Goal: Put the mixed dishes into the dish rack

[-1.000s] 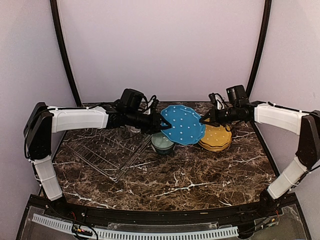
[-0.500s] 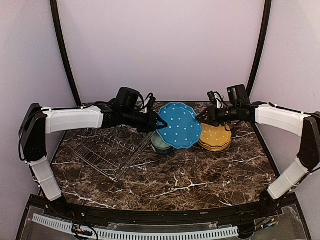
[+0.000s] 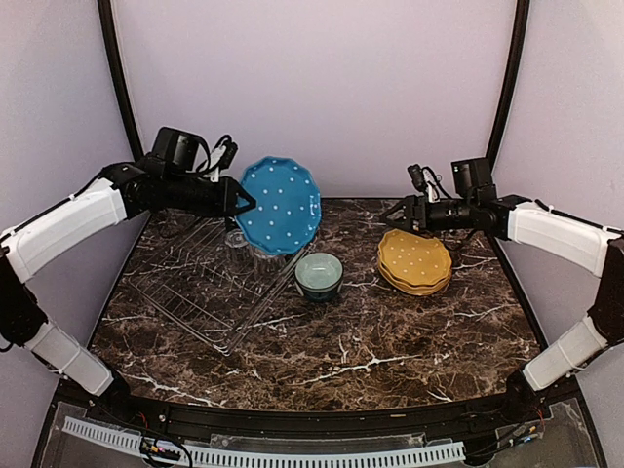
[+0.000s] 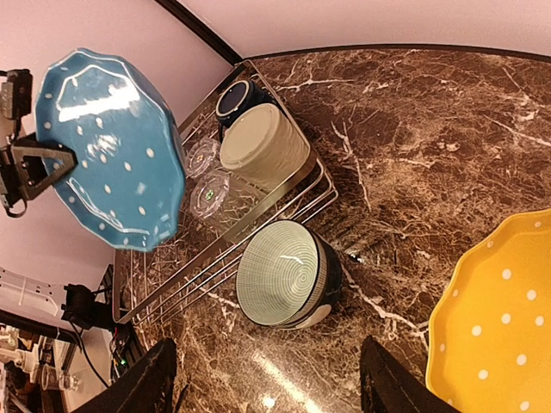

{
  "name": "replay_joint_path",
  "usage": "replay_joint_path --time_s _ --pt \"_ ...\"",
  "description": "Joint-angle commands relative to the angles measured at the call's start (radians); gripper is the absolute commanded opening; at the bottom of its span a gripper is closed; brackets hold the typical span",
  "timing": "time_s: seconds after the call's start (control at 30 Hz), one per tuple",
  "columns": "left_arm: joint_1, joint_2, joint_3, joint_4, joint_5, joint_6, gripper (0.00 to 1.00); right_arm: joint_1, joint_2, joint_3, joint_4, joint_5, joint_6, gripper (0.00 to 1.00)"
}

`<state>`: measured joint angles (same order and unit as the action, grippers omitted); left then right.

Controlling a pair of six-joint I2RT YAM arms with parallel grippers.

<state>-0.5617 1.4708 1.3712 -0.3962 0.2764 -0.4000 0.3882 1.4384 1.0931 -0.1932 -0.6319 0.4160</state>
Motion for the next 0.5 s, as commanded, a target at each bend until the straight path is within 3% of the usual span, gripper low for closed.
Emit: replay_joint_path --time_s 0.0,0.27,0.47 --pt "0.042 -0.14 0.132 -0.181 -0.218 0.275 0.01 0.005 0.0 -0.013 0.035 -0.004 -0.025 0.7" --pt "0.153 -0.217 0.178 -0.342 -0.557 0.529 0.01 0.005 0.058 -0.034 0.094 -0.045 -0.012 0.68" --pt "0.213 -0.245 0.131 -0.347 -0.668 0.634 0.01 0.005 0.084 -0.041 0.109 -0.06 -0.014 0.67"
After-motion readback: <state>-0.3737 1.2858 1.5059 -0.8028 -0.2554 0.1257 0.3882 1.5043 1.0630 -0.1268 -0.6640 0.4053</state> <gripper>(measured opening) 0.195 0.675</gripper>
